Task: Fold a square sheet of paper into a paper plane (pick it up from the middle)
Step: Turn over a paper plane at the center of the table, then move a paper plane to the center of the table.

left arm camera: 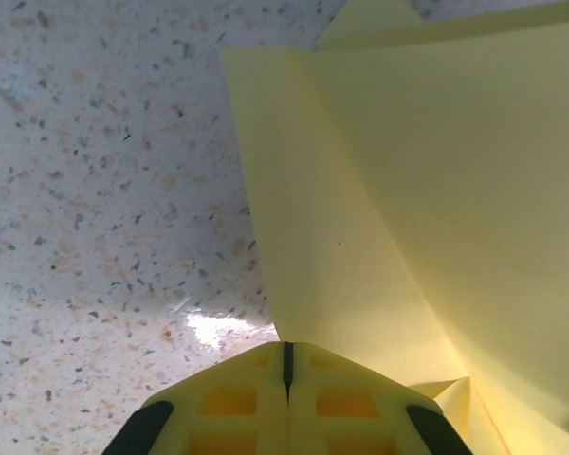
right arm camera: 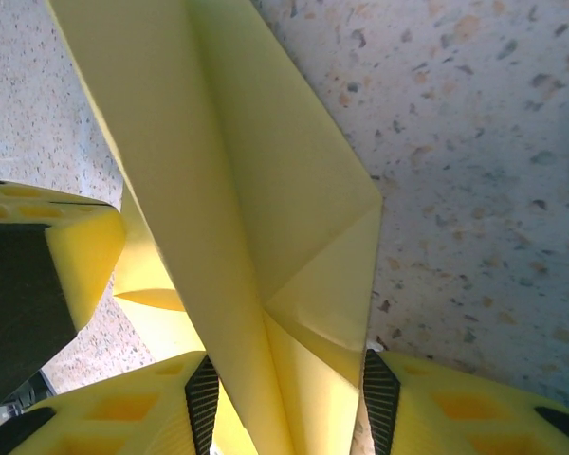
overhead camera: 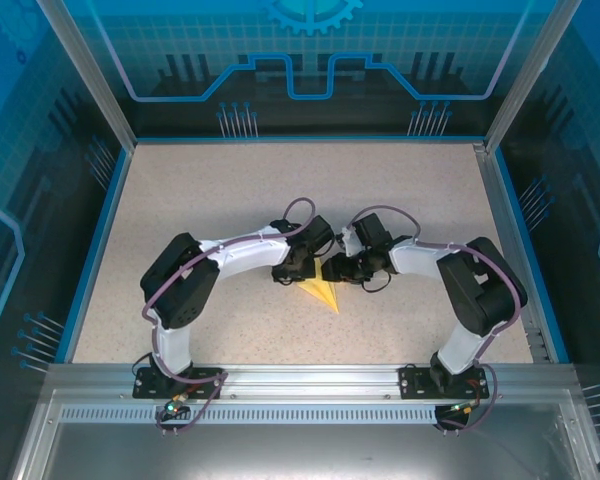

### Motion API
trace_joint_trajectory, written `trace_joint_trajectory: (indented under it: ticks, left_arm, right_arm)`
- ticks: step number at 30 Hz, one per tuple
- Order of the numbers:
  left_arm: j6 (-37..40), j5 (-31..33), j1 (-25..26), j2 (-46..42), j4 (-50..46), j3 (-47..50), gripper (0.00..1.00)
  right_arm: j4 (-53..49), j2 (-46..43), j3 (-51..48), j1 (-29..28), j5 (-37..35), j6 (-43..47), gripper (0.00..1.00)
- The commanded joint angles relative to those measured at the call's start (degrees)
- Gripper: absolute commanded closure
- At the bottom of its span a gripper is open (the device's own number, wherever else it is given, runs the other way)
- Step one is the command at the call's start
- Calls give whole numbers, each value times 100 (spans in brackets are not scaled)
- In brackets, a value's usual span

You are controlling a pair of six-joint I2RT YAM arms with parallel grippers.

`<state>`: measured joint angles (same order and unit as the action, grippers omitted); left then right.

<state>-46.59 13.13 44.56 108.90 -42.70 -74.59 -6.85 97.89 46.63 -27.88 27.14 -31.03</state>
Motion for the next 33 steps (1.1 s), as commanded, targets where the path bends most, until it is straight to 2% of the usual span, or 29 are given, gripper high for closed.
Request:
trace_joint_trajectory:
  ticks: [1, 6, 16, 21, 26, 33]
  left_arm:
    - [20, -110, -60, -266, 89, 166, 95]
    - [11, -126, -70, -290, 133, 146, 94]
    - [24, -196, -81, -326, 216, 139, 90]
    - [17, -214, -81, -391, 260, 205, 88]
    - [-6, -240, -83, -413, 276, 239, 87]
    - [9, -262, -82, -431, 297, 236, 87]
  right_arm:
    - [-97, 92, 157, -85, 161, 126, 53]
    - [-75, -65, 55, -110, 378, 158, 54]
    - [-294, -280, -5, -356, 298, 442, 56]
    - [-610, -178, 171, -575, -101, 566, 58]
    - [-789, -147, 287, -695, -419, 632, 67]
    - [-1121, -11, 585, -888, -935, 740, 67]
